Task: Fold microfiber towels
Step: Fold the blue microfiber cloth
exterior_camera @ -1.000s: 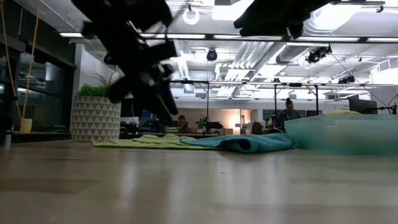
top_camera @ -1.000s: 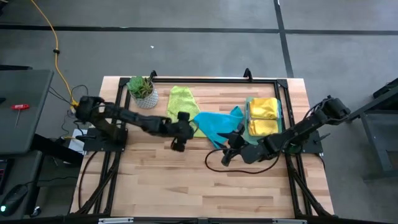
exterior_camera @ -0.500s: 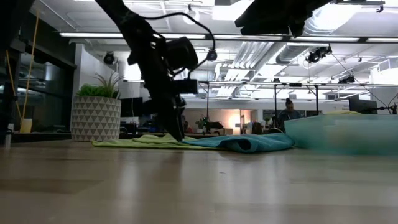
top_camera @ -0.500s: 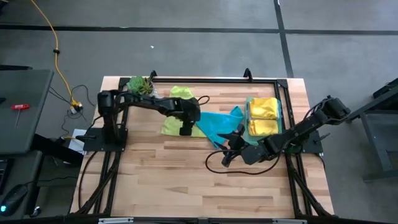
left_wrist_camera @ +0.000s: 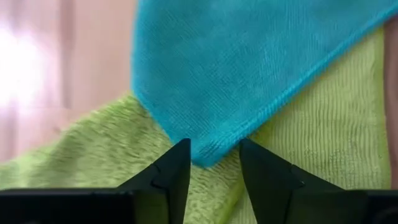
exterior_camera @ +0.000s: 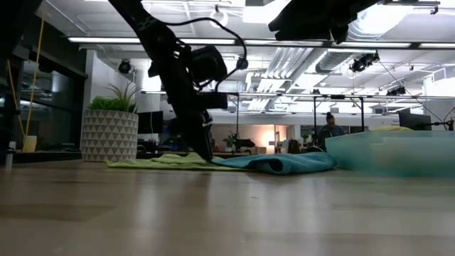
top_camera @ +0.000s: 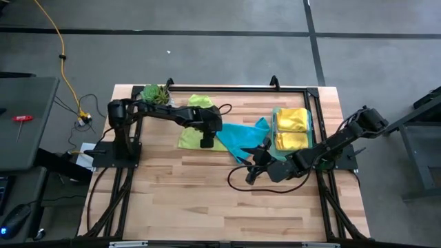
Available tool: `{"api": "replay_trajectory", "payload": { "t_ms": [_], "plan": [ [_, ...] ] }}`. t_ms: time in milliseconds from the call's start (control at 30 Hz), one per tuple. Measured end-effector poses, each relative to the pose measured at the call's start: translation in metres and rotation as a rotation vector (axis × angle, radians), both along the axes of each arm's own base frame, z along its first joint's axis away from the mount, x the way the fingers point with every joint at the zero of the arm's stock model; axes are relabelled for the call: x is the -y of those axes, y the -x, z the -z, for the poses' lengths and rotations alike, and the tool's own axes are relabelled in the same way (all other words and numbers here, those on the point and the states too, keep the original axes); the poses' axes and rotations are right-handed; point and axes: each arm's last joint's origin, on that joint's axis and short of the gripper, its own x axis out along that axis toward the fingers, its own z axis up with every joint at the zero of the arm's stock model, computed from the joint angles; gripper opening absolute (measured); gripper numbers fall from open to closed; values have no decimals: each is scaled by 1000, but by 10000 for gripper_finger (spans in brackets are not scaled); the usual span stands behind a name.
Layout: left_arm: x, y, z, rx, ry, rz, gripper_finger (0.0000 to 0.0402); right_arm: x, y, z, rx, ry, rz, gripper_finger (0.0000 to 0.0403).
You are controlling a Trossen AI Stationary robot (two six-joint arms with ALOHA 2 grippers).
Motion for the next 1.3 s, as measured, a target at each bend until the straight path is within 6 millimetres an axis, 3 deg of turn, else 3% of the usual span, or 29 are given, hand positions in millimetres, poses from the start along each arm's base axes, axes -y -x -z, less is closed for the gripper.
{"api": "replay_trajectory", "payload": {
  "t_ms": [167, 1300],
  "plan": [
    [0, 5, -12, -14, -50, -28, 120, 0, 0, 0, -2, 1, 0, 157],
    [-7, 6, 3, -27, 30, -95, 119, 0, 0, 0, -3, -1, 1, 157]
  ]
}}
